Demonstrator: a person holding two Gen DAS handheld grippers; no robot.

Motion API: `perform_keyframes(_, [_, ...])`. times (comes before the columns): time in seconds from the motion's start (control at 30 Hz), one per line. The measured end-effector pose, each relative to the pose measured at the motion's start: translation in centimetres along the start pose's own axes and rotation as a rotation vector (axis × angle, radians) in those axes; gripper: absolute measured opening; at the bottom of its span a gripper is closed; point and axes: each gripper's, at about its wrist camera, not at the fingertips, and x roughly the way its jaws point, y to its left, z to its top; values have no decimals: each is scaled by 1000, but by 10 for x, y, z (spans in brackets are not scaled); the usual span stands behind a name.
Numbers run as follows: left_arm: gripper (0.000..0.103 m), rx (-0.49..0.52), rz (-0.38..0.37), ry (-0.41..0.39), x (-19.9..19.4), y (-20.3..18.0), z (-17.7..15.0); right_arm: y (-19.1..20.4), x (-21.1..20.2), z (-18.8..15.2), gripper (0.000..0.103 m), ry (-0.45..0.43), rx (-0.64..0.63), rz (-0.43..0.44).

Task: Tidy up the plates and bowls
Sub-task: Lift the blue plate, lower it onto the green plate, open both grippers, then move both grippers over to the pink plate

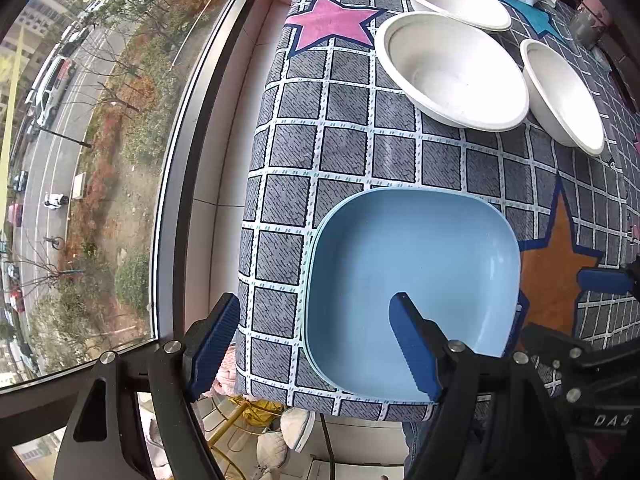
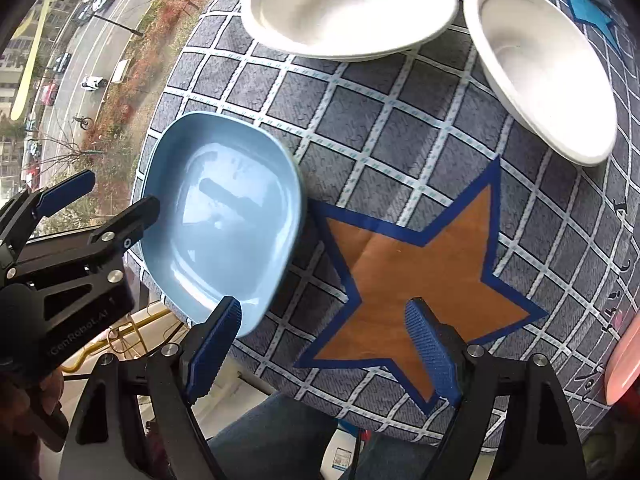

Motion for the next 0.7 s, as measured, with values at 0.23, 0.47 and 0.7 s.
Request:
perform_keyframes(0.23, [81, 26, -49, 0, -16, -32, 3, -82, -20, -28, 85, -15, 204, 1])
perform_keyframes(0.47, [81, 139, -96, -18, -28, -99, 14, -156, -53, -70, 85, -72, 360, 4])
perform_keyframes(0.7, [81, 304, -152, -35, -44, -181, 29, -245, -92, -115, 85, -145, 523, -25])
